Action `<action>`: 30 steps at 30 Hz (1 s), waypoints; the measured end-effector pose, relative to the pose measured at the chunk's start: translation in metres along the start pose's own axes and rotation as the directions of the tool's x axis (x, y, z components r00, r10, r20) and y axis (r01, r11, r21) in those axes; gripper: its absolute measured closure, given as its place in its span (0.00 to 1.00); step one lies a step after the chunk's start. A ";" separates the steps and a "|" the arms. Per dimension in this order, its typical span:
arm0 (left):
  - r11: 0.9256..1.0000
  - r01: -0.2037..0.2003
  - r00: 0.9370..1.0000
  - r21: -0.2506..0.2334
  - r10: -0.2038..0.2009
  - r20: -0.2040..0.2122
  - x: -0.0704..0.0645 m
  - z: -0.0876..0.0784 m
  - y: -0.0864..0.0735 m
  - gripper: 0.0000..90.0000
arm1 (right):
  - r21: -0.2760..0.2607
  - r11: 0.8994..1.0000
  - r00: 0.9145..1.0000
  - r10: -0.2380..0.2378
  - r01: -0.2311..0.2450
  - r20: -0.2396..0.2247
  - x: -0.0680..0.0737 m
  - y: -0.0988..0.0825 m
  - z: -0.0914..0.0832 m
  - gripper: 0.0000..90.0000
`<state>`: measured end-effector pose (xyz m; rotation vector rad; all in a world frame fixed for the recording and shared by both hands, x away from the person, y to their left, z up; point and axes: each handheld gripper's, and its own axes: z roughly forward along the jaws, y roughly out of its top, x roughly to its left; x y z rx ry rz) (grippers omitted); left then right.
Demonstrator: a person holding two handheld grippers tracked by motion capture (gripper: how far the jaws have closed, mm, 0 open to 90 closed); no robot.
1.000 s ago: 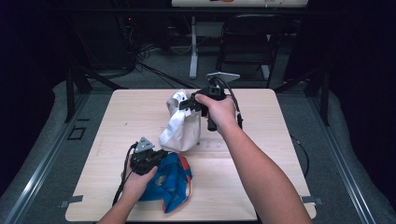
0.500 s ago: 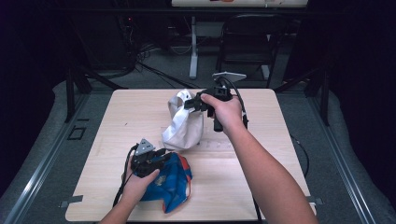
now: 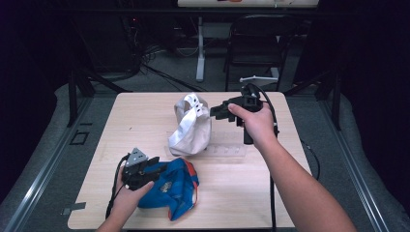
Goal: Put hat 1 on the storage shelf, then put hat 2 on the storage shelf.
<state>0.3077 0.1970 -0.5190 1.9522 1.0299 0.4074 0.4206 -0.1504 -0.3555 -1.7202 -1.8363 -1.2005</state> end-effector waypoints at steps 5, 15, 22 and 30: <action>1.000 0.009 0.999 0.010 -0.008 -0.036 0.011 -0.014 -0.010 0.60 | -0.010 0.998 0.998 -0.063 0.063 0.022 -0.007 -0.016 -0.010 0.71; 0.998 0.068 0.996 0.003 -0.068 -0.065 0.033 -0.019 -0.029 0.57 | -0.022 0.994 0.993 -0.104 0.105 0.055 -0.024 -0.045 -0.006 0.70; 0.998 0.053 0.996 0.022 -0.051 -0.075 0.032 -0.016 -0.031 0.56 | -0.004 0.993 0.991 -0.115 0.116 0.070 -0.042 -0.063 0.004 0.70; 0.999 0.041 0.997 0.026 -0.039 -0.071 0.031 -0.013 -0.033 0.54 | -0.005 0.995 0.993 -0.100 0.101 0.056 -0.064 -0.083 0.013 0.70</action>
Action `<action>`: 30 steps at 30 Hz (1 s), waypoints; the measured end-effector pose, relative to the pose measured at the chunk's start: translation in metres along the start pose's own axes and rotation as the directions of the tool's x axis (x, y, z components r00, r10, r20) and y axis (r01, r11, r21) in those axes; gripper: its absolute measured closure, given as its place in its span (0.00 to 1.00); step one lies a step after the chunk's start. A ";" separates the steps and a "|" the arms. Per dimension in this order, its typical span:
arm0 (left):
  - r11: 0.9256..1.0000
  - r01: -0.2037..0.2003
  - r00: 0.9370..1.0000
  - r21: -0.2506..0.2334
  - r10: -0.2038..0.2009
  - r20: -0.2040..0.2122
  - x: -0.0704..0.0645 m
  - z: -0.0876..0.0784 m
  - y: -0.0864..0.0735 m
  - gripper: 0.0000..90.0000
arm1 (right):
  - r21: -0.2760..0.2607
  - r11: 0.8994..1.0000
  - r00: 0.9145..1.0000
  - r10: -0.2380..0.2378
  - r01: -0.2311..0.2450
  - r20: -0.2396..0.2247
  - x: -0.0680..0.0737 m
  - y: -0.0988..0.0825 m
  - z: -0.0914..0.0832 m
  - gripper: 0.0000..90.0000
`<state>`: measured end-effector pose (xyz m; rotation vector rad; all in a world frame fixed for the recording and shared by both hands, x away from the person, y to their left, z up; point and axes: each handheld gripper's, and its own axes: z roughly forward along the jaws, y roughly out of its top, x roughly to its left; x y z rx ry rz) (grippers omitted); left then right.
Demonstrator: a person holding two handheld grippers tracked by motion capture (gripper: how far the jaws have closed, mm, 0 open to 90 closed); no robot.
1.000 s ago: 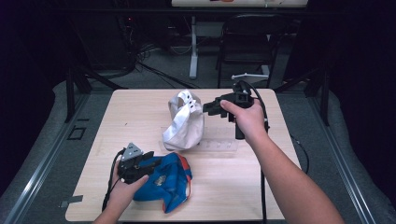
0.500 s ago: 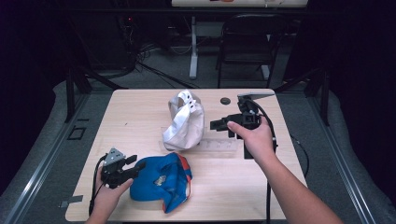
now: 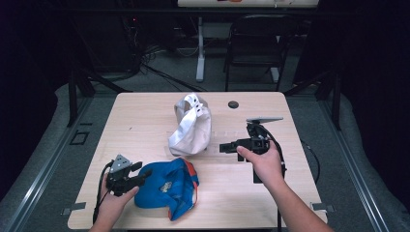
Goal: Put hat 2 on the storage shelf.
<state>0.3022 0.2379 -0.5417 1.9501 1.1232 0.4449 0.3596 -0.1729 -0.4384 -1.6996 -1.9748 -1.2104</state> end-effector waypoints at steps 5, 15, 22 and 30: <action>1.000 -0.009 1.000 -0.001 0.009 -0.006 -0.001 0.001 -0.002 0.53 | -0.010 1.000 1.000 0.001 -0.001 -0.002 -0.011 -0.013 0.003 0.69; 1.000 -0.014 1.000 0.017 0.014 -0.013 0.000 0.001 -0.006 0.52 | -0.004 1.000 1.000 0.011 -0.011 -0.017 -0.029 -0.040 0.019 0.69; 1.000 -0.015 1.000 0.018 0.016 -0.024 0.001 0.002 -0.007 0.53 | 0.026 1.000 1.000 -0.012 0.012 -0.022 -0.037 -0.062 0.038 0.70; 0.999 -0.022 0.999 0.040 0.023 -0.026 0.001 0.001 -0.011 0.53 | 0.038 0.999 0.999 -0.033 0.033 -0.018 -0.040 -0.087 0.064 0.70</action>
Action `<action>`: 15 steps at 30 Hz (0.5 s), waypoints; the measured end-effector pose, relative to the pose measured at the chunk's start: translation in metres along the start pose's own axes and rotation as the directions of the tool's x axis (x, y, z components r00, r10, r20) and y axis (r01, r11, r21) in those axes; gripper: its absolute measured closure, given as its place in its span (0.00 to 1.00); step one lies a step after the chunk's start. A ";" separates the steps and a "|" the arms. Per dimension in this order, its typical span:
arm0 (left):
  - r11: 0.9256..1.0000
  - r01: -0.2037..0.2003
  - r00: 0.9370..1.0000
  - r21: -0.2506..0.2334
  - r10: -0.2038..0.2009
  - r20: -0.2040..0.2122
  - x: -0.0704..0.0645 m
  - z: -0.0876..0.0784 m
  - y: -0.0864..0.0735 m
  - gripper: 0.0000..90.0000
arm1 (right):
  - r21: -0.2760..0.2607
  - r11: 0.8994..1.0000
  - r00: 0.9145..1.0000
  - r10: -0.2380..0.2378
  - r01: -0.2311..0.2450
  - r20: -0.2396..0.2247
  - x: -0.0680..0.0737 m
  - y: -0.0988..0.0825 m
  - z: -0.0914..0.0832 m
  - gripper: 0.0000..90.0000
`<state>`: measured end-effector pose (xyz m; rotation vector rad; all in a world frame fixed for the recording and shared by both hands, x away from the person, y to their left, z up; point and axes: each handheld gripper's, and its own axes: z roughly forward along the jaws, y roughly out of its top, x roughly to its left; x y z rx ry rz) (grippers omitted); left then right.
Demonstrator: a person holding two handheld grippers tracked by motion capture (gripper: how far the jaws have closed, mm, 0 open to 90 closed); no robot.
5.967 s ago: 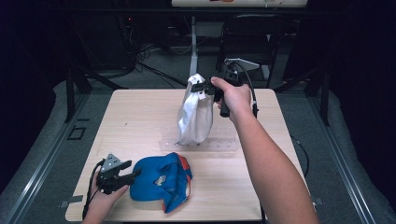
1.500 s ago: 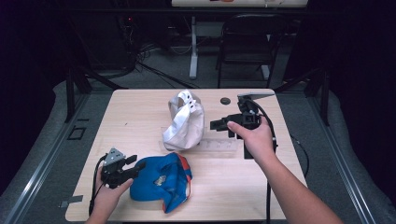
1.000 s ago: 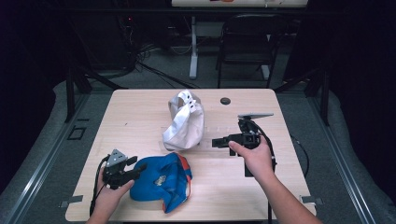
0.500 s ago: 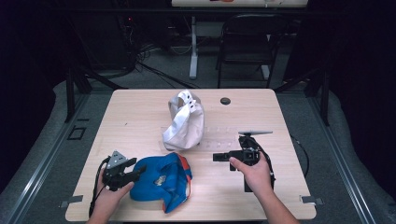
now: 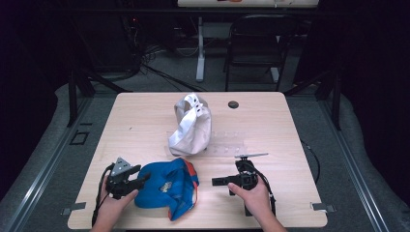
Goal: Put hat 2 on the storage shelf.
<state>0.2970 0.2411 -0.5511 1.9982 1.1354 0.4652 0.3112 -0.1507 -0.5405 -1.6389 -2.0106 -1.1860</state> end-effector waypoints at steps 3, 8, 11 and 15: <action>1.000 -0.005 1.000 -0.003 0.005 -0.005 0.000 -0.002 -0.003 0.53 | 0.039 0.999 0.998 -0.026 0.028 -0.056 -0.003 -0.005 0.010 0.69; 1.000 0.008 1.000 0.010 -0.008 -0.013 0.002 -0.007 -0.007 0.54 | 0.082 0.995 0.997 -0.044 0.050 -0.066 -0.002 -0.007 0.019 0.68; 1.000 0.013 1.000 0.000 -0.013 -0.017 0.002 -0.008 -0.010 0.54 | 0.082 0.996 0.992 -0.027 0.037 -0.125 0.000 -0.010 0.031 0.67; 1.000 0.010 1.000 0.002 -0.010 -0.021 0.000 -0.009 -0.013 0.54 | 0.105 0.994 0.990 -0.025 0.040 -0.140 0.001 -0.012 0.043 0.66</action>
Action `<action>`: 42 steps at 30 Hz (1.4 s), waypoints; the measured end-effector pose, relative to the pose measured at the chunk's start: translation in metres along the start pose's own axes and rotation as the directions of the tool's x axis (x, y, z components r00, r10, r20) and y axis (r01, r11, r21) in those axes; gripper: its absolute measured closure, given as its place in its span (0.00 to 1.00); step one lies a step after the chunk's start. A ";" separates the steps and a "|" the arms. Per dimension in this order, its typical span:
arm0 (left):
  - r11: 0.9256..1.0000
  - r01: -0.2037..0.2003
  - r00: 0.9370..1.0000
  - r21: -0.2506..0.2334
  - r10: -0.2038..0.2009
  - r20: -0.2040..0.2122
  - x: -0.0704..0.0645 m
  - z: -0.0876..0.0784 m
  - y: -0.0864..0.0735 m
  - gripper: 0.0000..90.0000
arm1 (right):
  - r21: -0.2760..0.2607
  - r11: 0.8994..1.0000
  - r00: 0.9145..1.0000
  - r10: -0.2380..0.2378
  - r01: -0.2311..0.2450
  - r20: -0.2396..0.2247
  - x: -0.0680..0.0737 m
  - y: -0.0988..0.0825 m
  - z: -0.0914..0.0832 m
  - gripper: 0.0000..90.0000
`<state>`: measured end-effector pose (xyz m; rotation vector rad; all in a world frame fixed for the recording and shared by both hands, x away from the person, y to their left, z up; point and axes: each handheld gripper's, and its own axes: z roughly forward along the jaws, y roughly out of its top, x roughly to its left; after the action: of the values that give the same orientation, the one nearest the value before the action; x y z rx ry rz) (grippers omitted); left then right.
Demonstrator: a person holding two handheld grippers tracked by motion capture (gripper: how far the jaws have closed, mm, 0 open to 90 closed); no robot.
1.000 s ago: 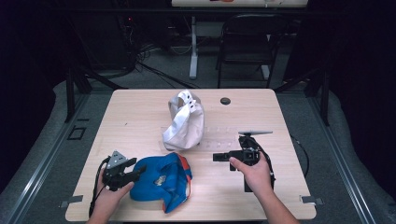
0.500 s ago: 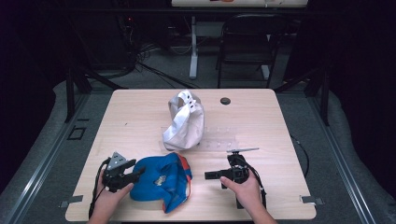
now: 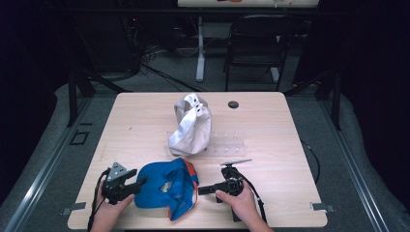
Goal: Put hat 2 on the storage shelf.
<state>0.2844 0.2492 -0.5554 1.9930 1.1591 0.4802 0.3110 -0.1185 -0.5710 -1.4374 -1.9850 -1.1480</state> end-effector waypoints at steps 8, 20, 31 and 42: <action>1.000 -0.001 1.000 -0.003 0.001 -0.016 0.001 -0.005 -0.004 0.54 | 0.096 0.995 0.999 -0.018 0.020 -0.028 0.001 0.004 0.012 0.68; 1.000 -0.004 1.000 0.002 0.004 -0.015 0.001 -0.005 -0.003 0.54 | 0.064 0.998 0.998 0.018 -0.014 -0.068 0.001 0.000 0.026 0.70; 1.000 -0.003 1.000 0.002 0.003 -0.020 0.002 -0.006 -0.003 0.54 | 0.118 0.993 0.996 0.036 -0.026 -0.082 -0.002 0.001 0.015 0.84; 1.000 -0.008 1.000 -0.008 0.007 -0.015 0.000 -0.004 -0.003 0.54 | 0.045 0.996 0.992 0.083 -0.079 -0.097 0.007 0.004 0.005 0.86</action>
<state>0.2801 0.2514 -0.5553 1.9907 1.1577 0.5040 0.3125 -0.1098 -0.5670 -1.3995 -1.8550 -1.1146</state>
